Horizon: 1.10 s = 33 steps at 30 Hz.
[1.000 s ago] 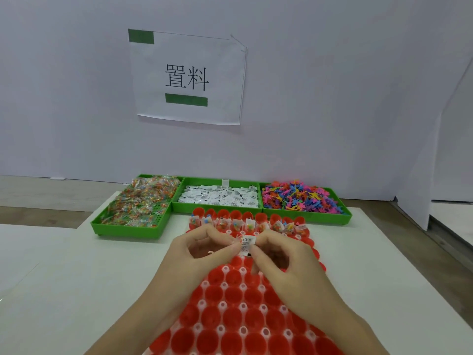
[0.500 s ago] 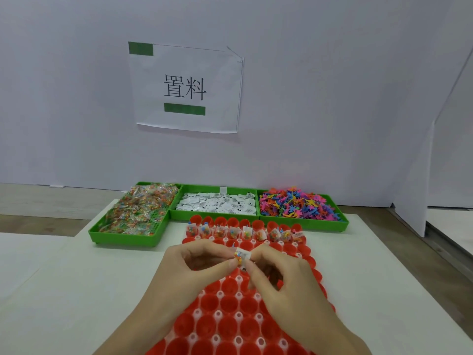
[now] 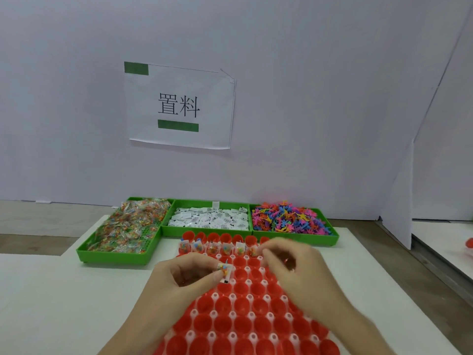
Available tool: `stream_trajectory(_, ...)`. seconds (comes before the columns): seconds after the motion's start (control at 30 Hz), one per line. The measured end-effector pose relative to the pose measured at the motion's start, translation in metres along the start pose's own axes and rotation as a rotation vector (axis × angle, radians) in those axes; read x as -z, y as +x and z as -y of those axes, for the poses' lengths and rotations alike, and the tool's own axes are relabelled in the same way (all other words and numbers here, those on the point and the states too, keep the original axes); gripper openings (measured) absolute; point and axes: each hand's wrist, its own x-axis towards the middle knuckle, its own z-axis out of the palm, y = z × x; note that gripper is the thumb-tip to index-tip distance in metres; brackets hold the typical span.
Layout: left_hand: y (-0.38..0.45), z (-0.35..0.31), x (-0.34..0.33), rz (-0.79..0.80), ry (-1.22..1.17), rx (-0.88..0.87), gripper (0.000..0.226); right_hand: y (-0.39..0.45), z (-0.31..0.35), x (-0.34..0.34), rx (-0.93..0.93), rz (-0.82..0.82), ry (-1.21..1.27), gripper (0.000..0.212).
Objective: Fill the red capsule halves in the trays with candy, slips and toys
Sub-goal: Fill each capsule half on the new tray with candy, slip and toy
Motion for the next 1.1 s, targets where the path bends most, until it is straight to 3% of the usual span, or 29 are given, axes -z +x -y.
stream_trajectory(0.17, 0.004, 0.005, 0.007, -0.029, 0.024, 0.006, 0.023, 0.081, -0.043, 0.029, -0.044, -0.148, -0.382, 0.020)
stream_trajectory(0.27, 0.006, 0.009, 0.010, -0.045, 0.032, 0.025, 0.026, 0.112, -0.073, 0.032, -0.064, -0.052, -0.508, 0.022)
stream_trajectory(0.47, 0.009, 0.012, 0.014, -0.071, 0.001, 0.045, 0.029, 0.127, -0.105, 0.022, -0.061, 0.252, -0.581, 0.016)
stream_trajectory(0.87, 0.009, 0.011, 0.015, -0.066, 0.009, 0.039, 0.025, 0.133, -0.108, 0.018, 0.035, 0.280, -0.777, 0.006)
stream_trajectory(1.1, 0.008, 0.012, 0.014, -0.059, 0.014, 0.051, 0.025, 0.136, -0.114, 0.019, 0.030, 0.331, -0.833, 0.026)
